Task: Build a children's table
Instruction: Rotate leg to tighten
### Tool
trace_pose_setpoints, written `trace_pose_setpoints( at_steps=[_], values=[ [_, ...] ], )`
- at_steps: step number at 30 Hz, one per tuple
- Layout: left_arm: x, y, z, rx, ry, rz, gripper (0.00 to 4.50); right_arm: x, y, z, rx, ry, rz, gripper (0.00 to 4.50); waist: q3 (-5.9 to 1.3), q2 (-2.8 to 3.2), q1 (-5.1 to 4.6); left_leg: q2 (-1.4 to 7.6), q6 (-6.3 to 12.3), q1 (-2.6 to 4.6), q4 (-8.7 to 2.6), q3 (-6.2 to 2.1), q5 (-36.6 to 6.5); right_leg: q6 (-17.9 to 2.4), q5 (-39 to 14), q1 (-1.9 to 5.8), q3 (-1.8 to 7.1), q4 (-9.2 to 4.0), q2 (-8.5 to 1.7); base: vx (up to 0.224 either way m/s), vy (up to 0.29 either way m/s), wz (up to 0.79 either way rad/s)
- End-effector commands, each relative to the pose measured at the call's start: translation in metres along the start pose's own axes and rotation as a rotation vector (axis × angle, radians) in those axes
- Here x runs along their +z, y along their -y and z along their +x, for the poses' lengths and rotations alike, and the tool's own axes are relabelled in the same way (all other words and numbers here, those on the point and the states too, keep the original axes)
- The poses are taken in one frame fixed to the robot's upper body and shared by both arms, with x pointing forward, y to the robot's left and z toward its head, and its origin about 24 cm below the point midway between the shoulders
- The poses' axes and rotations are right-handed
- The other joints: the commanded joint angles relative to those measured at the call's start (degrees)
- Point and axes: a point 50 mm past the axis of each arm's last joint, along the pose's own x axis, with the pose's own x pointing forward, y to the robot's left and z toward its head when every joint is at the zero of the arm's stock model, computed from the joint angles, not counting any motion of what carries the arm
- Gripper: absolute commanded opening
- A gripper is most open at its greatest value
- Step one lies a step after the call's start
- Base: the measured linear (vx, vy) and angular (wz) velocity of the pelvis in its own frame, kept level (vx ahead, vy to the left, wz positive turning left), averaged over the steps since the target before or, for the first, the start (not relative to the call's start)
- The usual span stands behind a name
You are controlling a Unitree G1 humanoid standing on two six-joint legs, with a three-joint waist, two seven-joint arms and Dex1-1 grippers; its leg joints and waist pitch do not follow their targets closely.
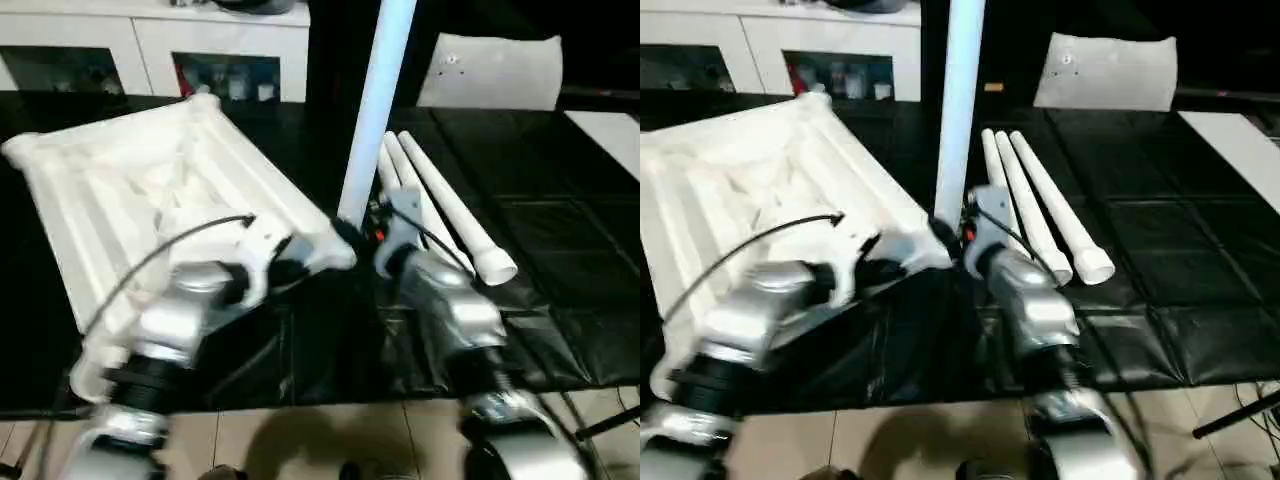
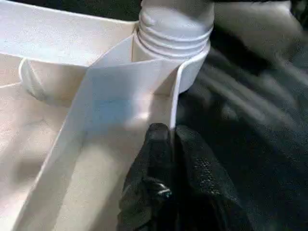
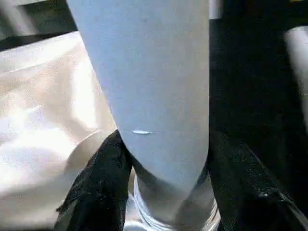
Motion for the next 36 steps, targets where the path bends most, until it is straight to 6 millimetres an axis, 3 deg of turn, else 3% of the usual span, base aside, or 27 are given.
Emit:
trace_pose_setpoints(
  at_steps=[1, 2, 3, 4, 5, 6, 8, 10, 14, 15, 16, 18, 21, 23, 25, 26, 27, 28, 30, 36],
  values=[
    [0.041, 0.013, 0.006, 0.056, 0.185, 0.018, 0.00, -0.035, -0.061, 0.007, 0.215, -0.126, 0.085, 1.96, -4.62, 0.29, 0.39, 1.46, 0.52, 1.10, -3.59, -0.80, -10.2, -10.5, -9.6, 2.18, 1.75, -3.91, -2.97, 0.066, 0.004, 0.04],
    [0.041, 0.014, 0.007, 0.049, 0.182, 0.028, 0.00, -0.035, -0.059, 0.007, 0.204, -0.121, 0.096, 2.31, -4.63, 0.13, 0.55, 1.29, 2.28, 0.64, -3.41, -0.67, -6.7, -11.3, -3.7, 2.56, 1.71, -3.34, -2.81, 0.066, 0.004, 0.04],
    [0.041, 0.015, 0.008, 0.046, 0.180, 0.033, 0.00, -0.035, -0.058, 0.007, 0.198, -0.118, 0.099, 2.31, -4.74, 0.16, 0.78, 1.17, 3.88, 0.58, -3.21, -0.56, -4.1, -12.0, 0.7, 2.74, 1.67, -2.90, -2.71, 0.066, -0.001, 0.01],
    [0.041, 0.015, 0.008, 0.046, 0.175, 0.039, 0.00, -0.035, -0.057, 0.007, 0.186, -0.114, 0.101, 2.66, -4.70, 0.22, 0.93, 1.18, 5.01, 0.65, -3.12, -0.45, -2.8, -12.8, 3.4, 2.79, 1.64, -2.71, -2.70, 0.000, 0.000, 0.00],
    [0.040, 0.015, 0.008, 0.047, 0.169, 0.044, 0.00, -0.035, -0.056, 0.006, 0.183, -0.111, 0.101, 2.69, -4.63, 0.52, 1.03, 1.19, 5.27, 0.67, -3.15, -0.46, -2.8, -13.1, 3.8, 2.81, 1.65, -2.67, -2.75, 0.000, 0.000, 0.00],
    [0.039, 0.014, 0.007, 0.050, 0.160, 0.056, 0.00, -0.035, -0.053, 0.006, 0.167, -0.105, 0.100, 2.69, -4.49, 0.44, 1.06, 1.24, 5.42, 0.64, -3.24, -0.43, -3.8, -13.4, 3.1, 2.89, 1.63, -2.81, -2.83, 0.000, 0.000, 0.00],
    [0.038, 0.011, 0.007, 0.049, 0.152, 0.068, 0.00, -0.033, -0.050, 0.005, 0.166, -0.093, 0.095, 2.95, -4.29, 0.62, 0.85, 1.33, 4.61, 0.70, -3.46, -0.55, -6.2, -13.1, -0.7, 2.90, 1.58, -3.23, -2.93, 0.000, 0.000, 0.00],
    [0.037, 0.008, 0.006, 0.049, 0.150, 0.085, 0.00, -0.031, -0.045, 0.004, 0.150, -0.069, 0.062, 3.07, -4.36, 0.69, 0.05, 1.40, 3.06, 0.74, -3.53, -0.77, -8.9, -12.8, -5.0, 2.93, 1.50, -3.65, -2.99, 0.000, 0.000, 0.00],
    [0.035, 0.002, 0.005, 0.055, 0.138, 0.126, 0.00, -0.020, -0.030, -0.001, 0.110, 0.001, 0.054, 3.26, -4.11, 0.76, 0.41, 1.56, 2.53, 0.89, -3.62, -0.64, -9.1, -12.6, -5.9, 2.61, 1.62, -3.69, -2.95, 0.000, 0.000, 0.00],
    [0.034, 0.001, 0.005, 0.056, 0.135, 0.134, 0.00, -0.012, -0.022, -0.006, 0.109, 0.043, 0.042, 3.38, -4.13, 0.64, 0.54, 1.56, 2.46, 0.95, -3.60, -0.61, -9.2, -12.2, -5.9, 2.61, 1.64, -3.73, -2.94, 0.000, 0.000, 0.00],
    [0.033, -0.003, 0.005, 0.071, 0.133, 0.146, 0.00, -0.007, -0.017, -0.011, 0.113, 0.076, 0.040, 3.48, -4.36, 1.09, 0.90, 1.58, 2.34, 0.99, -3.55, -0.72, -8.4, -11.9, -4.9, 2.84, 1.66, -3.51, -3.01, 0.000, 0.000, 0.00],
    [0.032, -0.007, 0.006, 0.084, 0.129, 0.156, 0.00, 0.000, -0.010, -0.018, 0.110, 0.108, 0.046, 3.60, -4.40, 0.92, 1.19, 1.58, 2.83, 1.09, -3.53, -0.66, -7.3, -11.8, -2.4, 2.86, 1.68, -3.39, -2.89, 0.000, 0.000, 0.00],
    [0.030, -0.017, 0.010, 0.127, 0.124, 0.160, 0.00, 0.013, 0.002, -0.037, 0.100, 0.174, 0.008, 3.89, -4.37, 1.06, 1.75, 1.35, 2.51, 1.35, -3.61, -0.57, -8.0, -11.1, -3.4, 2.89, 1.67, -3.85, -2.70, 0.000, 0.000, 0.00],
    [0.033, -0.019, 0.011, 0.134, 0.148, 0.152, 0.44, 0.016, 0.006, -0.043, 0.088, 0.188, 0.009, 3.98, -4.36, 0.88, 1.66, 1.33, 1.86, 1.17, -3.73, -0.71, -9.2, -10.8, -5.8, 3.02, 1.66, -3.90, -2.89, 0.000, 0.000, 0.00],
    [0.038, -0.022, 0.012, 0.133, 0.190, 0.122, 0.55, 0.018, 0.011, -0.051, 0.070, 0.198, 0.003, 4.07, -4.67, 0.84, 1.59, 1.23, 1.41, 0.96, -3.61, -0.82, -9.4, -11.0, -7.0, 3.31, 1.67, -3.99, -3.04, 0.000, 0.000, 0.00],
    [0.040, -0.022, 0.012, 0.131, 0.199, 0.122, 0.55, 0.019, 0.012, -0.053, 0.063, 0.200, -0.007, 4.18, -4.68, 1.21, 1.70, 1.40, 1.17, 1.23, -3.58, -0.76, -9.8, -11.4, -6.9, 2.91, 1.70, -4.07, -2.98, 0.000, 0.000, 0.00],
    [0.043, -0.023, 0.011, 0.132, 0.216, 0.116, 0.63, 0.018, 0.012, -0.056, 0.061, 0.196, -0.021, 4.28, -4.70, 1.65, 1.80, 1.33, 0.88, 1.13, -3.63, -0.91, -10.1, -11.7, -6.7, 2.99, 1.62, -3.88, -2.97, 0.000, 0.000, 0.00],
    [0.046, -0.025, 0.011, 0.133, 0.231, 0.110, 0.89, 0.018, 0.012, -0.058, 0.060, 0.191, -0.028, 4.40, -4.70, 1.31, 1.64, 1.32, 0.82, 1.01, -3.60, -0.88, -10.2, -11.8, -6.2, 3.01, 1.60, -3.87, -2.91, 0.000, 0.000, 0.00],
    [0.049, -0.026, 0.010, 0.138, 0.251, 0.110, 0.95, 0.017, 0.012, -0.060, 0.057, 0.183, -0.033, 4.46, -4.77, 1.08, 1.52, 1.25, 0.92, 0.93, -3.56, -0.89, -10.3, -12.0, -6.5, 3.13, 1.56, -3.82, -2.97, 0.000, 0.000, 0.00],
    [0.061, -0.044, -0.012, 0.202, 0.303, 0.142, 1.09, 0.006, 0.008, -0.066, 0.081, 0.105, -0.094, 4.50, -4.79, 1.18, 1.75, 1.32, 1.39, 1.03, -3.42, -0.81, -9.1, -12.0, -5.6, 3.02, 1.56, -3.65, -2.91, 0.000, 0.000, 0.00]
  ],
)
